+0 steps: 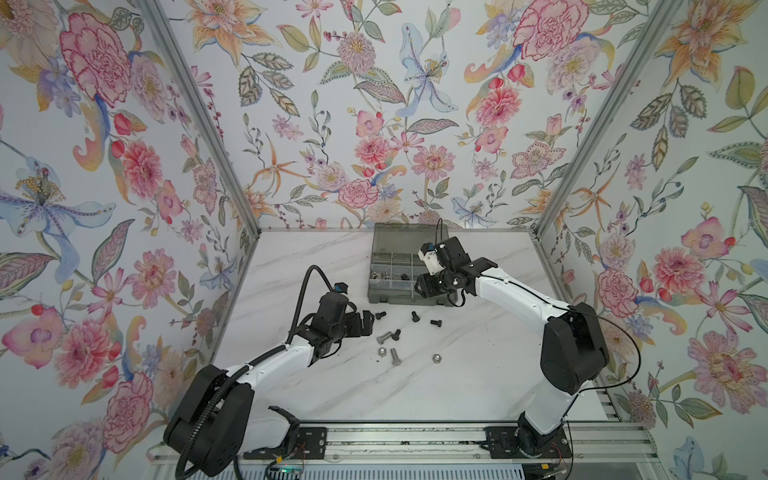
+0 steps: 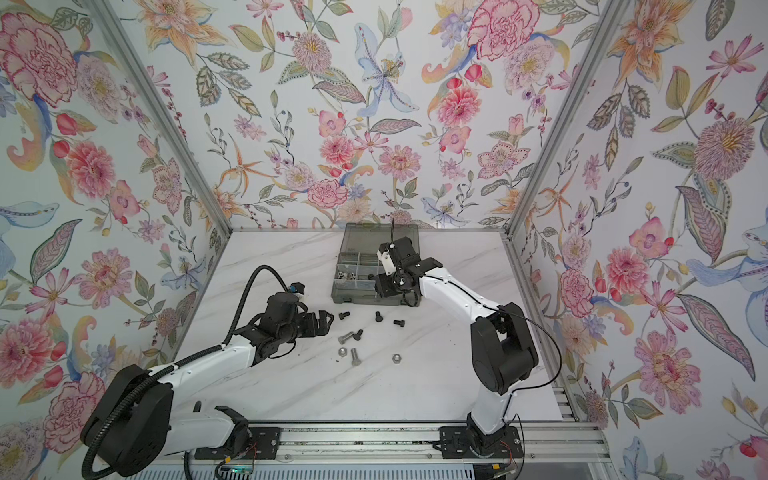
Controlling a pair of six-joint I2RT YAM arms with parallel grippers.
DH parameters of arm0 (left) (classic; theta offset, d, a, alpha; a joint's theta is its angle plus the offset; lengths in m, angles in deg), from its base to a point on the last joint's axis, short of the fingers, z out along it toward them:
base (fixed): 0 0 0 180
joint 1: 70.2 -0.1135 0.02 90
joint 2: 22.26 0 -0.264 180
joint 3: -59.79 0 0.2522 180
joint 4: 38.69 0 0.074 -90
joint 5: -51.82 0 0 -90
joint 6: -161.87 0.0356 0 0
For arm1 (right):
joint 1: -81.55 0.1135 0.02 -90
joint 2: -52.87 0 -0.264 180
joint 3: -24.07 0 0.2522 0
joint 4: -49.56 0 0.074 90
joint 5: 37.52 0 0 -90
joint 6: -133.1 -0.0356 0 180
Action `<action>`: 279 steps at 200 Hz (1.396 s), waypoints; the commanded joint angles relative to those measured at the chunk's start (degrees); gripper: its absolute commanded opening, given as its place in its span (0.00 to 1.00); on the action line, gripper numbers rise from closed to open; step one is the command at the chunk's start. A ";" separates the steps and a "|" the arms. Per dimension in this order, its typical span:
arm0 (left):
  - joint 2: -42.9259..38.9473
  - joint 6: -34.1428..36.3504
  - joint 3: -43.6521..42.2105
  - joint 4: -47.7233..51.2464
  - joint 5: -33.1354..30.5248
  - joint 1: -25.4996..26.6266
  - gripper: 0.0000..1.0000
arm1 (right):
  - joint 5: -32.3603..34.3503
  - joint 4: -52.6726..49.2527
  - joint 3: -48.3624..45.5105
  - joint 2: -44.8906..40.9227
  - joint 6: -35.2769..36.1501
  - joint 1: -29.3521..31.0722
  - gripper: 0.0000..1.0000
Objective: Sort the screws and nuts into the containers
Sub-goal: 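Move the left gripper over a silver hex nut while the right gripper draws back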
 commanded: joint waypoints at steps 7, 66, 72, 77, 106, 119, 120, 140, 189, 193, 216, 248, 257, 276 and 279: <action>-0.96 -1.96 -0.80 3.01 -4.11 3.37 0.99 | -0.62 1.61 -4.04 -3.09 -0.51 -0.25 0.53; 0.39 -5.45 -1.49 6.70 -7.80 10.24 0.99 | -1.01 3.91 -9.35 -5.65 -2.07 -0.46 0.53; 0.70 -5.58 -1.72 6.88 -8.19 10.64 0.99 | -1.23 4.05 -9.63 -5.71 -2.19 -0.53 0.54; 1.04 -5.75 -1.73 7.14 -8.42 10.88 0.98 | -1.35 4.28 -9.90 -5.72 -2.32 -0.49 0.54; 2.93 -5.80 -0.84 9.93 -10.09 12.34 0.92 | -2.03 5.13 -10.74 -5.42 -2.85 -0.53 0.54; 3.50 -5.78 -0.39 10.18 -10.25 13.03 0.90 | -2.02 5.36 -11.09 -5.33 -3.05 -0.49 0.54; 3.49 -5.77 -0.35 10.18 -10.27 13.09 0.90 | -1.98 5.37 -11.10 -5.35 -3.02 -0.51 0.54; 4.61 -6.37 0.03 10.01 -10.22 13.89 0.85 | -1.94 5.51 -11.50 -5.08 -3.11 -0.52 0.54; 7.69 -7.56 2.05 10.45 -11.42 16.29 0.79 | -1.70 5.81 -12.25 -4.79 -3.22 -0.66 0.54; 8.11 -7.55 2.37 10.52 -11.51 16.50 0.78 | -1.76 5.81 -12.32 -4.76 -3.22 -0.65 0.54; 10.19 -7.77 4.19 11.57 -12.72 17.70 0.76 | -1.71 5.82 -12.51 -4.36 -3.30 -0.70 0.55; 11.93 -7.82 5.56 11.73 -12.40 18.60 0.74 | -1.82 6.25 -13.17 -4.49 -3.40 -0.78 0.55; 12.41 -7.69 6.09 12.37 -12.63 18.89 0.72 | -1.88 6.40 -13.37 -4.60 -3.50 -0.80 0.55; 13.61 -7.43 7.45 14.05 -13.62 19.63 0.71 | -2.00 6.90 -13.87 -4.91 -3.68 -0.97 0.55; 13.82 -7.28 7.61 14.31 -13.75 19.72 0.70 | -2.10 6.93 -13.96 -4.85 -3.62 -1.00 0.55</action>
